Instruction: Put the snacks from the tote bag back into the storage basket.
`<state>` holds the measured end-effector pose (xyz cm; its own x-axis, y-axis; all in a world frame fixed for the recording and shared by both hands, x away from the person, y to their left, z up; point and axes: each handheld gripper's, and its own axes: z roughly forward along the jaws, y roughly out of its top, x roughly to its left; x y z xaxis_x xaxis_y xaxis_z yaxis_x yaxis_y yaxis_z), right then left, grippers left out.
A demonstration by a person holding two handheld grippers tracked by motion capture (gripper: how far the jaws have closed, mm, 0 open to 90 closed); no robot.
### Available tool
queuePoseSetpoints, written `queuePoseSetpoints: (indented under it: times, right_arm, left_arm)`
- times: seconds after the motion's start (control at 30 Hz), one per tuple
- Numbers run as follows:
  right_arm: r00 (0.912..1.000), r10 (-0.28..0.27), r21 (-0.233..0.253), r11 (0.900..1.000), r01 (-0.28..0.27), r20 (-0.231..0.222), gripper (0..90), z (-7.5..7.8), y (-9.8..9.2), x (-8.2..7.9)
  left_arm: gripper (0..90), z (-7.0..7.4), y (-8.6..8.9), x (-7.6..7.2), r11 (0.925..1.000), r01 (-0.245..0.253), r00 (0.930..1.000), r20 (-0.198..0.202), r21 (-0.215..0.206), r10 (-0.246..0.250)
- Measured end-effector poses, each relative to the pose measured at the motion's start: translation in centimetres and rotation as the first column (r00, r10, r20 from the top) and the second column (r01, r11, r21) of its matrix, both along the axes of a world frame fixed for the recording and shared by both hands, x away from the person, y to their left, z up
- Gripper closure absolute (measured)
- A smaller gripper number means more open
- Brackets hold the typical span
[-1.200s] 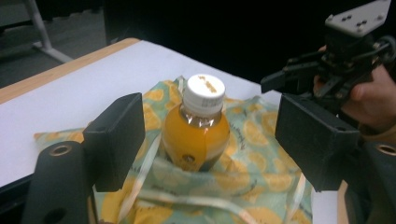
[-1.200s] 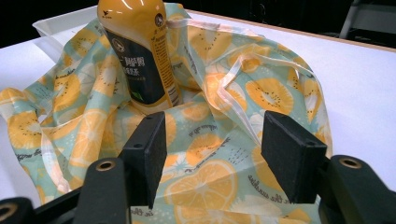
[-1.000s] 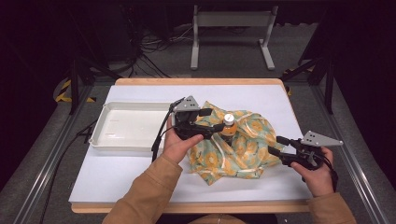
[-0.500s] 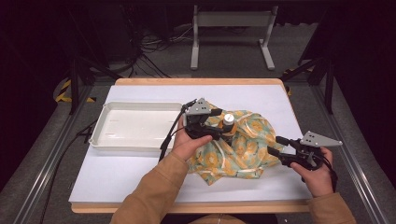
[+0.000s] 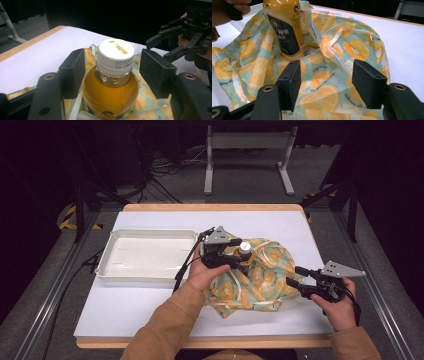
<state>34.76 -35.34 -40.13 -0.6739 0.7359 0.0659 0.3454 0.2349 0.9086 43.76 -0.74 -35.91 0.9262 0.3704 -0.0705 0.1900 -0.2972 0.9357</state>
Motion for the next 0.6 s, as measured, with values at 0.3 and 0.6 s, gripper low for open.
queuePoseSetpoints:
  times: [0.3,0.6]
  right_arm:
    - [1.0000,0.001,-0.002,1.000,-0.001,-0.006,41.2,-0.10,0.03,0.02]
    - [0.9999,-0.001,-0.002,1.000,0.001,-0.010,41.3,-0.21,-0.02,0.06]
  left_arm:
    - [45.3,-0.24,-0.44,0.11,0.9999,0.005,0.9998,0.018,0.012,-0.006]
    - [58.0,-0.01,-0.29,-0.03,1.0000,0.008,0.9992,0.040,-0.001,-0.008]
